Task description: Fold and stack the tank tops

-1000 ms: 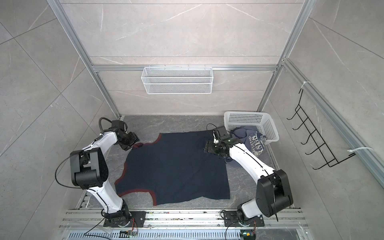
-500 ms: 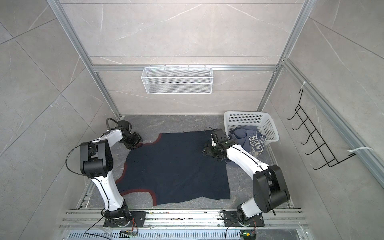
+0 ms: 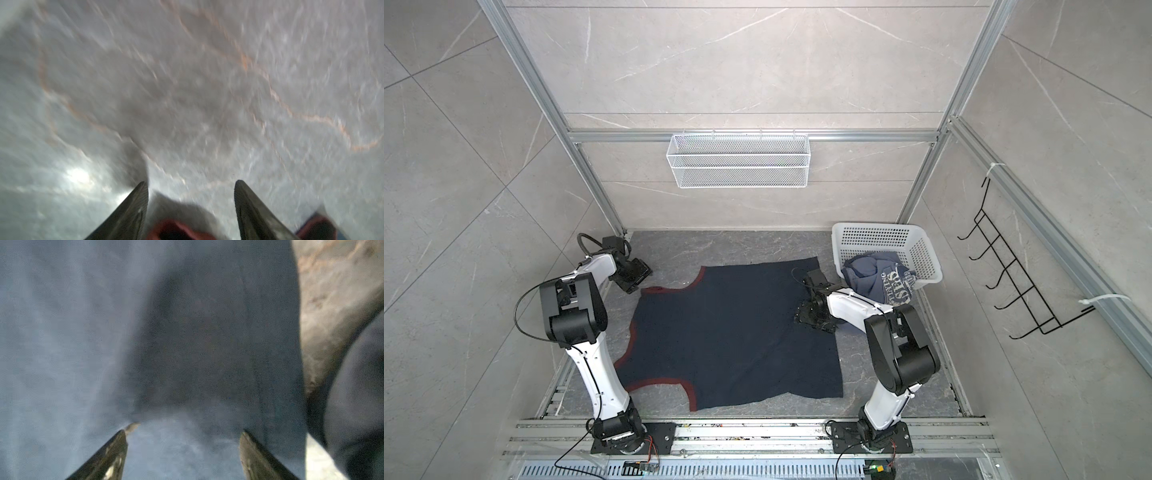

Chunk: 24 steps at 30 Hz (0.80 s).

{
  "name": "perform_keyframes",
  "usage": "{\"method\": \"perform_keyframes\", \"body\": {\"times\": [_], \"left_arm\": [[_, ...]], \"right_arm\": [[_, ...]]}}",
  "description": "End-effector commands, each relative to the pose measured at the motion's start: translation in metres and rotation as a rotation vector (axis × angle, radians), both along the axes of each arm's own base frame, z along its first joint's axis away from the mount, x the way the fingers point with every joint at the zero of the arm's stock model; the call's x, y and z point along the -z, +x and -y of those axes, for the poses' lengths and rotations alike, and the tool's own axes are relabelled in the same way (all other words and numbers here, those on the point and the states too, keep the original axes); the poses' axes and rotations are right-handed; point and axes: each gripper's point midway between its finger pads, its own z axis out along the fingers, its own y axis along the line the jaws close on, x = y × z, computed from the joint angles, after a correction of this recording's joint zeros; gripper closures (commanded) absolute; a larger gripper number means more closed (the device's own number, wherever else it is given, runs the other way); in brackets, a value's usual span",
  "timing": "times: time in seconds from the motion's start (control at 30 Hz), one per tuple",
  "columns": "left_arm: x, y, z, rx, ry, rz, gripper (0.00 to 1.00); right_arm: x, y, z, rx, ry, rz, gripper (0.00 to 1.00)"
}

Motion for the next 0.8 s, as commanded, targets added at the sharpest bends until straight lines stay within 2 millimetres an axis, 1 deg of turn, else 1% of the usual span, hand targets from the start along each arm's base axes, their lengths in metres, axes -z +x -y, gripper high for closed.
{"method": "perform_keyframes", "body": {"times": [0.0, 0.07, 0.1, 0.17, 0.23, 0.33, 0.4, 0.47, 0.57, 0.7, 0.77], "left_arm": [[-0.017, 0.008, -0.016, 0.005, 0.057, 0.001, 0.32], [-0.029, 0.009, -0.017, 0.029, 0.076, -0.003, 0.34], [-0.038, 0.007, -0.016, 0.035, 0.091, -0.002, 0.36], [-0.05, -0.001, -0.01, 0.046, 0.12, 0.004, 0.38], [-0.055, -0.016, -0.004, 0.051, 0.111, -0.007, 0.39], [-0.048, -0.041, 0.0, 0.041, 0.105, -0.052, 0.4], [-0.042, -0.053, 0.001, 0.036, 0.102, -0.074, 0.4], [-0.036, -0.059, 0.002, 0.04, 0.105, -0.088, 0.41], [-0.025, -0.057, 0.003, 0.061, 0.101, -0.1, 0.46], [-0.014, -0.046, 0.007, 0.086, 0.075, -0.103, 0.54], [-0.009, -0.043, 0.009, 0.093, 0.069, -0.107, 0.55]], "right_arm": [[0.019, -0.007, 0.013, 0.035, -0.046, -0.044, 0.15], [0.02, -0.007, 0.014, 0.036, -0.044, -0.041, 0.15], [0.019, -0.007, 0.013, 0.032, -0.039, -0.036, 0.15], [0.016, -0.005, 0.012, 0.029, -0.03, -0.021, 0.15], [0.014, -0.003, 0.011, 0.026, -0.028, -0.014, 0.15], [0.012, -0.001, 0.011, 0.021, -0.029, -0.011, 0.15], [0.011, 0.0, 0.01, 0.018, -0.029, -0.005, 0.15], [0.011, 0.001, 0.011, 0.016, -0.03, -0.003, 0.15], [0.011, 0.001, 0.009, 0.012, -0.021, -0.001, 0.15], [0.013, -0.002, 0.008, 0.015, -0.011, -0.006, 0.15], [0.014, -0.004, 0.009, 0.016, -0.011, -0.006, 0.15]]}}
